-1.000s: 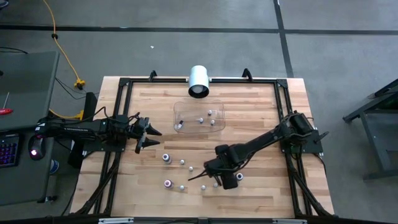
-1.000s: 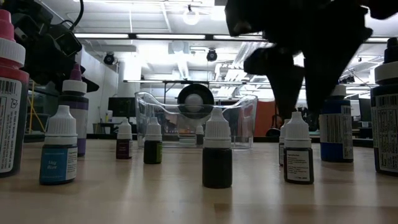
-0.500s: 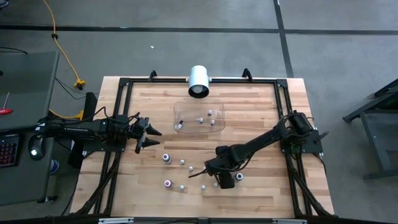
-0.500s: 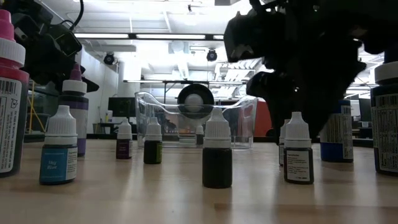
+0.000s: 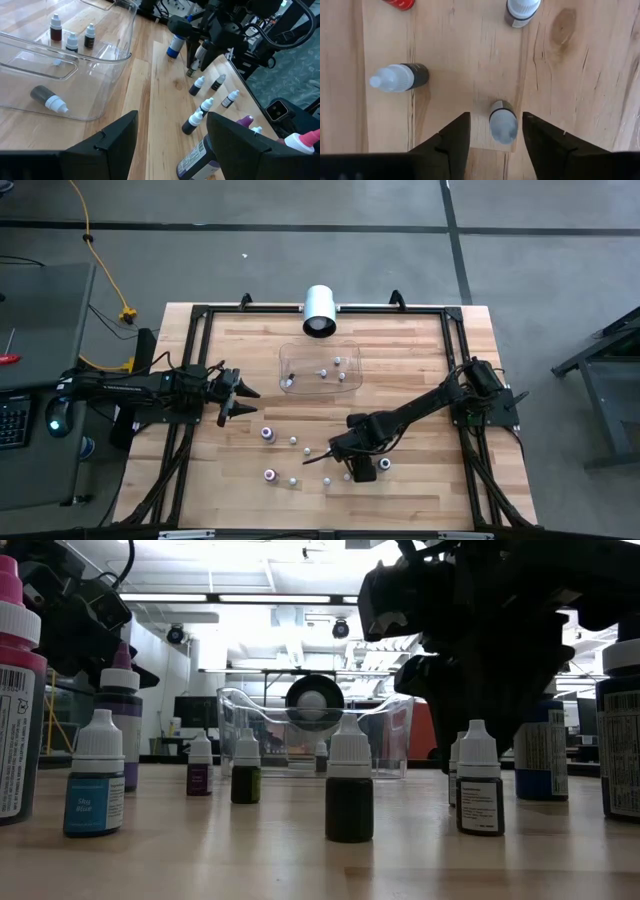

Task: Pick & Place food coloring
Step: Put the small green food coloring bottle into the transparent bin

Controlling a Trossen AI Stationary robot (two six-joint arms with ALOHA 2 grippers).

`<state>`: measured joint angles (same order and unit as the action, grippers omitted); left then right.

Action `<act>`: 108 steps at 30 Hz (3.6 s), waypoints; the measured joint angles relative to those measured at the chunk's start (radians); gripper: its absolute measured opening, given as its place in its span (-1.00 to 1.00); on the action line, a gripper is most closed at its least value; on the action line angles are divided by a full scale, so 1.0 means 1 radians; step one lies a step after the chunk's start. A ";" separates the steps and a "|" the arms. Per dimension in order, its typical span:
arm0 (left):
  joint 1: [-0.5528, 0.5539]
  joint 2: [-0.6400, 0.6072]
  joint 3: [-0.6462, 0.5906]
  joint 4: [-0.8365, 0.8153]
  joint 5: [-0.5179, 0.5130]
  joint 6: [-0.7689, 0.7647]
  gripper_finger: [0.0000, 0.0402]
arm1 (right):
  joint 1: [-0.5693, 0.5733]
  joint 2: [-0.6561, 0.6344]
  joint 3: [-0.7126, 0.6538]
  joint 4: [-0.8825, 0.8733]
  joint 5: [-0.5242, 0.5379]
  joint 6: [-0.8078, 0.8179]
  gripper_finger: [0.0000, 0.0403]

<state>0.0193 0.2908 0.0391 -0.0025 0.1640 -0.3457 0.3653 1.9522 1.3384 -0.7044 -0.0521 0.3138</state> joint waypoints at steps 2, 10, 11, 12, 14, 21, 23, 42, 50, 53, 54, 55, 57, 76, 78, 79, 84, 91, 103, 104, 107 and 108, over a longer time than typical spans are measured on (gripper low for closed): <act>0.000 0.000 0.000 0.000 0.000 0.000 0.17 | 0.000 0.000 0.000 0.000 0.000 0.000 -0.24; 0.000 0.000 0.000 0.000 0.000 0.000 0.17 | 0.000 0.000 0.000 0.000 0.000 0.000 -0.49; 0.000 0.000 0.000 0.000 0.000 0.000 0.17 | 0.000 0.000 0.000 0.000 0.000 0.000 -0.53; 0.000 0.000 0.000 0.000 0.000 0.000 0.17 | 0.000 0.000 0.000 0.000 0.000 0.000 -0.56; 0.000 0.000 0.000 0.000 0.000 0.000 0.17 | 0.000 0.000 0.000 0.000 0.000 0.000 -0.63; 0.000 0.000 0.000 0.000 0.000 0.000 0.17 | -0.004 -0.012 0.001 0.003 0.000 0.000 -0.71; 0.000 0.000 0.000 0.000 0.000 0.000 0.17 | -0.008 -0.031 0.001 0.010 0.000 0.004 -0.68; 0.000 0.000 0.000 0.000 0.000 0.000 0.17 | -0.117 -0.082 0.440 -0.356 0.178 -0.089 -0.73; 0.000 0.000 0.000 0.000 0.000 0.000 0.17 | -0.226 -0.083 0.528 -0.384 0.173 0.069 -0.71; 0.000 0.000 0.000 0.000 0.000 0.000 0.17 | -0.279 -0.082 0.528 -0.400 0.154 0.153 -0.72; 0.000 0.000 0.000 0.000 0.000 0.000 0.17 | -0.296 -0.078 0.528 -0.403 0.156 0.177 -0.73; 0.000 0.000 0.000 0.000 0.000 0.000 0.17 | -0.313 -0.076 0.528 -0.407 0.160 0.197 -0.73; 0.000 0.000 0.000 0.000 0.000 0.000 0.17 | -0.347 -0.067 0.527 -0.417 0.178 0.227 -0.72; 0.000 0.000 0.000 0.000 0.000 0.000 0.17 | -0.529 0.120 0.527 -0.405 0.195 0.273 -0.71; 0.000 0.000 0.000 0.000 0.000 0.000 0.17 | -0.537 0.135 0.527 -0.404 0.196 0.272 -0.70; 0.000 0.000 0.000 0.000 0.000 0.000 0.17 | -0.541 0.140 0.527 -0.404 0.195 0.273 -0.70; 0.000 0.000 0.000 0.000 0.000 0.000 0.17 | -0.556 0.145 0.471 -0.327 0.185 0.290 -0.71; 0.000 0.000 0.000 0.000 0.000 0.000 0.17 | -0.568 0.147 0.352 -0.188 0.120 0.318 -0.68; 0.000 0.000 0.000 0.000 0.000 0.000 0.17 | -0.594 0.147 0.333 -0.196 0.132 0.289 -0.66; 0.000 0.000 0.000 0.000 0.000 0.000 0.17 | -0.596 0.147 0.333 -0.196 0.132 0.289 -0.67; 0.000 0.000 0.000 0.000 0.000 0.000 0.17 | -0.600 0.147 0.333 -0.199 0.129 0.288 -0.68; 0.000 0.000 0.000 0.000 0.000 0.000 0.17 | -0.601 0.147 0.333 -0.200 0.125 0.288 -0.68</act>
<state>0.0193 0.2909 0.0391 -0.0025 0.1642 -0.3455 -0.2359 2.0991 1.6718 -0.9047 0.0726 0.6015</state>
